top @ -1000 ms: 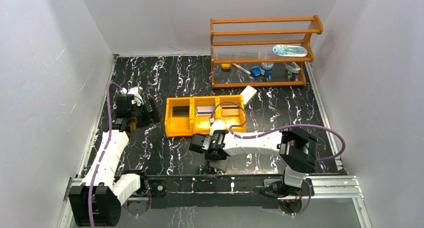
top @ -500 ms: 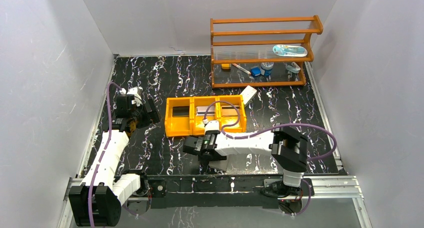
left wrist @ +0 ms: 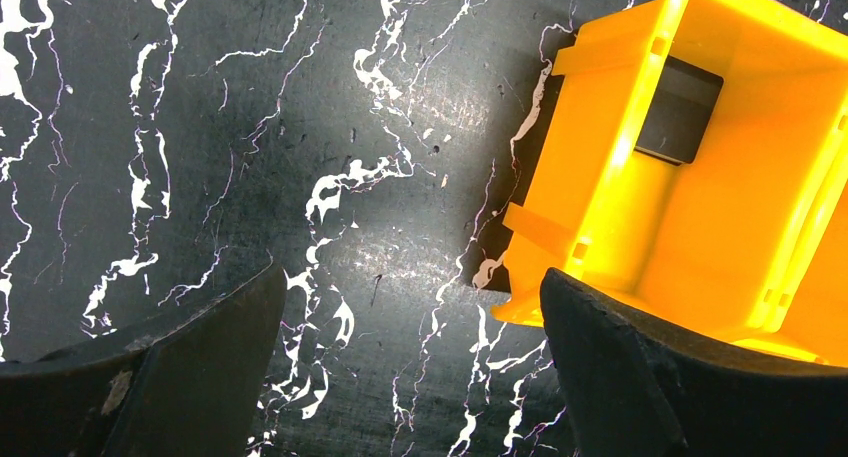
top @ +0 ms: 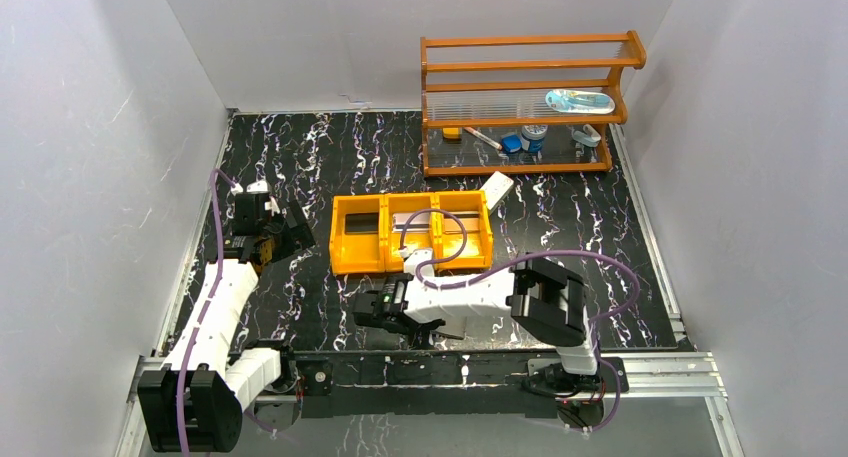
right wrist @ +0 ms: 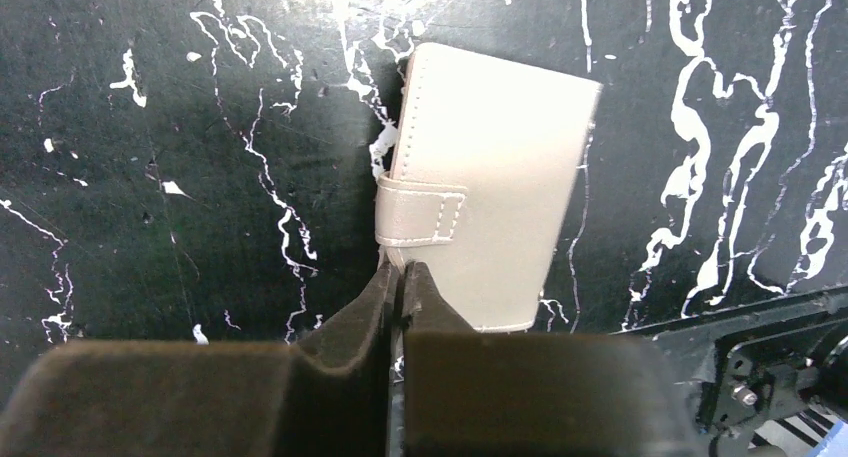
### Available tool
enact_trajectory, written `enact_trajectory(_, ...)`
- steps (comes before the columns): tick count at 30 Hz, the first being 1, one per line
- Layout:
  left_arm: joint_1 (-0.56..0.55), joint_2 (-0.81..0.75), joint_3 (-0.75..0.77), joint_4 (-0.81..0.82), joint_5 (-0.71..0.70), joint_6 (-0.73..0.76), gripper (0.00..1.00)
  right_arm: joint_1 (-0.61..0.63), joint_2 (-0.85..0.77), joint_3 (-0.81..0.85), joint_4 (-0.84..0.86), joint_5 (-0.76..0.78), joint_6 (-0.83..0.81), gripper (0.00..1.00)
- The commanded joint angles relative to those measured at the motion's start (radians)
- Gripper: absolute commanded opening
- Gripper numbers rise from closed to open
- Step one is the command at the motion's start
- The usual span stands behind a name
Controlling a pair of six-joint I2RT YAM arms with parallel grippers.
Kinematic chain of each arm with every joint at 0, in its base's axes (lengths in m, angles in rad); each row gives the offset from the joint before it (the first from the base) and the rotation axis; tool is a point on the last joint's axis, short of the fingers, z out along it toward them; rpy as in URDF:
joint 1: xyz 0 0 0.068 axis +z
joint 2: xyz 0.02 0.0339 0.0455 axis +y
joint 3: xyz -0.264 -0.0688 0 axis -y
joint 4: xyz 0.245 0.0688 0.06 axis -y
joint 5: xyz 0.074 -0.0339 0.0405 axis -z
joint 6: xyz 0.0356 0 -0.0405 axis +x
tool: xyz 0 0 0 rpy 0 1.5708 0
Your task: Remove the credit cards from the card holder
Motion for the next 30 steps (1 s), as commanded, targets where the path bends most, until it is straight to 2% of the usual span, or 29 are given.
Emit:
enact_trajectory(1, 0.002, -0.005, 0.021, -0.016, 0.004, 0.001, 0.98, 0.001, -0.069, 0.002, 0.017, 0.031, -0.004, 0.01)
enact_trajectory(7, 0.001, -0.003, 0.021, -0.012, 0.007, 0.002, 0.98, 0.001, -0.134, -0.013, 0.084, 0.017, -0.061, 0.00)
enact_trajectory(12, 0.001, -0.004, 0.023, -0.012, 0.009, 0.004, 0.98, 0.001, -0.281, -0.094, 0.324, -0.050, -0.180, 0.00)
enact_trajectory(18, 0.001, -0.021, 0.019, -0.005, 0.018, 0.008, 0.98, -0.010, -0.569, -0.405, 0.753, -0.152, -0.237, 0.00)
enact_trajectory(21, 0.001, -0.022, 0.016, 0.001, 0.028, 0.011, 0.98, -0.049, -0.684, -0.569, 0.916, -0.217, -0.222, 0.00)
enact_trajectory(27, 0.001, -0.011, 0.016, 0.005, 0.059, 0.023, 0.98, -0.204, -0.757, -0.829, 1.036, -0.404, -0.130, 0.00)
enact_trajectory(29, 0.002, -0.009, 0.015, 0.008, 0.078, 0.029, 0.98, -0.227, -0.774, -0.888, 1.044, -0.406, -0.101, 0.05)
enact_trajectory(30, 0.001, -0.009, 0.013, 0.012, 0.090, 0.033, 0.98, -0.233, -0.784, -0.909, 1.041, -0.399, -0.093, 0.11)
